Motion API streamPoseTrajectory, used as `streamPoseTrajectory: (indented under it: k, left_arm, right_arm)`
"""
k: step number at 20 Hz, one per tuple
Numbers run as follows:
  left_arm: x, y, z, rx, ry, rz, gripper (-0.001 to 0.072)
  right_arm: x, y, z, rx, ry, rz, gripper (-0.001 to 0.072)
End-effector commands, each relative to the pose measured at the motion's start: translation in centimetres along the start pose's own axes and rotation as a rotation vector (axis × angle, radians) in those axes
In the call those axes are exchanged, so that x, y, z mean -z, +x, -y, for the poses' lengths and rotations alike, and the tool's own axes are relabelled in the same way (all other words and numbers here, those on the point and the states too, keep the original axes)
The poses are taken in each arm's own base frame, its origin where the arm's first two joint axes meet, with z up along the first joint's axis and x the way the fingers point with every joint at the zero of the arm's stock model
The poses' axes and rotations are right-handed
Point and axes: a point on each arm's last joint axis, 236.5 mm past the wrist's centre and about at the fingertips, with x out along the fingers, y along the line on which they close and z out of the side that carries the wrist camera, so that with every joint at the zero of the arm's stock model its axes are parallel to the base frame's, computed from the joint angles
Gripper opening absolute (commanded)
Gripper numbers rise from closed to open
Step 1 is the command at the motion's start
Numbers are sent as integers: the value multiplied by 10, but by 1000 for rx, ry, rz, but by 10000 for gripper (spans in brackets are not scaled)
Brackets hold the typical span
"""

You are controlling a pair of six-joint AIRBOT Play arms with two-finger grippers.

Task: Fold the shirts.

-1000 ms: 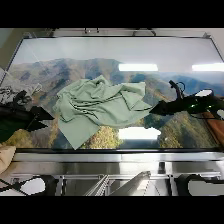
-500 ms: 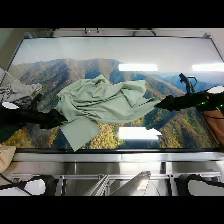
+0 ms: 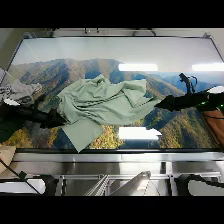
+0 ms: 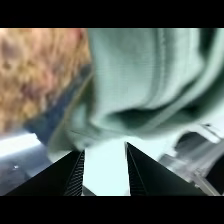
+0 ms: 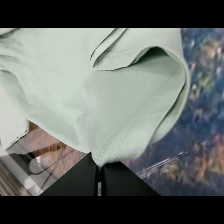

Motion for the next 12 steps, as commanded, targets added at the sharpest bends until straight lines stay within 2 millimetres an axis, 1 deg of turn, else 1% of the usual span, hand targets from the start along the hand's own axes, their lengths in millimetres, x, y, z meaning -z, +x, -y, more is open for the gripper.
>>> streamPoseTrajectory:
  k: [1,3,4,5,6,7,8,11,12]
  left_arm:
    - [3,-49,28,81,36,-4,296]
    - [-2,-71,27,56,48,69,297]
    - [-2,-75,22,33,44,88,297]
    - [1,-74,13,4,36,87,298]
    - [6,-70,5,-19,24,71,376]
    - [10,-61,-2,-28,5,67,676]
    - [10,-53,-9,-30,-15,79,706]
    - [5,-30,-27,-73,-35,112,693]
    - [5,-21,-29,-75,-38,103,695]
  right_arm:
    - [0,0,0,0,0,1,21]
    - [-1,0,0,0,0,2,22]
    - [-1,0,0,0,0,3,22]
    - [-1,0,-1,-2,1,4,22]
    - [-1,0,-1,-2,1,5,22]
    - [-2,0,-1,-5,2,8,22]
    - [-2,0,-2,-7,3,10,22]
    - [-2,0,-2,-7,-1,10,22]
    - [-3,0,-1,-5,-1,11,22]
